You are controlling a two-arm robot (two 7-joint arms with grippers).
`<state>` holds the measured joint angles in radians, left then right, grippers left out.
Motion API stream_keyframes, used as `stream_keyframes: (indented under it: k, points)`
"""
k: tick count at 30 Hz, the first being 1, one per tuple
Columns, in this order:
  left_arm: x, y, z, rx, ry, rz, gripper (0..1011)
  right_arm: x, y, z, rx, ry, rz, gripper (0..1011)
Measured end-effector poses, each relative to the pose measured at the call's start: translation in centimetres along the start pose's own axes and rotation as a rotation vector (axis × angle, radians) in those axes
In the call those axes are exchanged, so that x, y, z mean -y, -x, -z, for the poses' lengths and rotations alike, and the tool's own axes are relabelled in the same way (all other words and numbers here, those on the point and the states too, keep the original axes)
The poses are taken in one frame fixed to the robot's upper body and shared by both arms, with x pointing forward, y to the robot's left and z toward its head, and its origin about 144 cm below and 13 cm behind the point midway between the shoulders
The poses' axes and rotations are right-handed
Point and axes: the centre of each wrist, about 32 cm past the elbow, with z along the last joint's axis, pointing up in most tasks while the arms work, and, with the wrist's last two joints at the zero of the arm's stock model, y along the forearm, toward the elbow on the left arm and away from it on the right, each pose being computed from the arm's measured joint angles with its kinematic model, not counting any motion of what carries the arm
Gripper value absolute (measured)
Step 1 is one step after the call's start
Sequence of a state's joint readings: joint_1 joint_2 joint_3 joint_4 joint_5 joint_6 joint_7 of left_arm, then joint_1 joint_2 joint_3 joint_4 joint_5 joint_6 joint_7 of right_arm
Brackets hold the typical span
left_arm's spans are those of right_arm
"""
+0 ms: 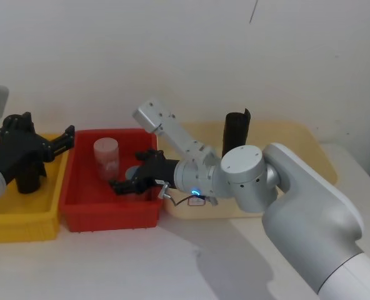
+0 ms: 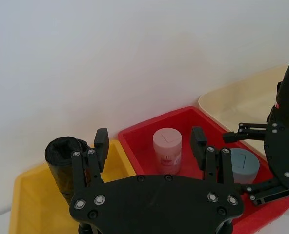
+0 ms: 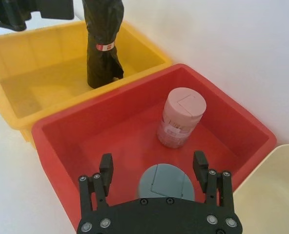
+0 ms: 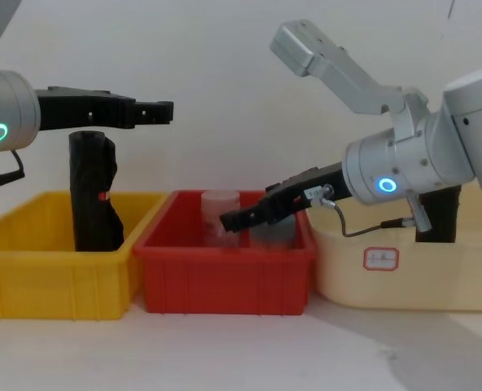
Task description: Pick up the garbage bag with the one hand and transfer it to the other hand.
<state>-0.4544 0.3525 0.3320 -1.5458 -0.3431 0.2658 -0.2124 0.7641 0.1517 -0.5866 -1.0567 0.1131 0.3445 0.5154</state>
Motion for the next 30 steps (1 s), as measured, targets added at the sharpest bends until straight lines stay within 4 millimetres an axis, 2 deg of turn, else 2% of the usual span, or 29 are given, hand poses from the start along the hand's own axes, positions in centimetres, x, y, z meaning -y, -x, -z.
stream_keyframes:
  k: [30]
  points:
    - [0.0, 0.0, 0.0, 0.000, 0.000, 0.000, 1001, 0.4, -1.2, 0.0, 0.133, 0.049, -0.034, 1001]
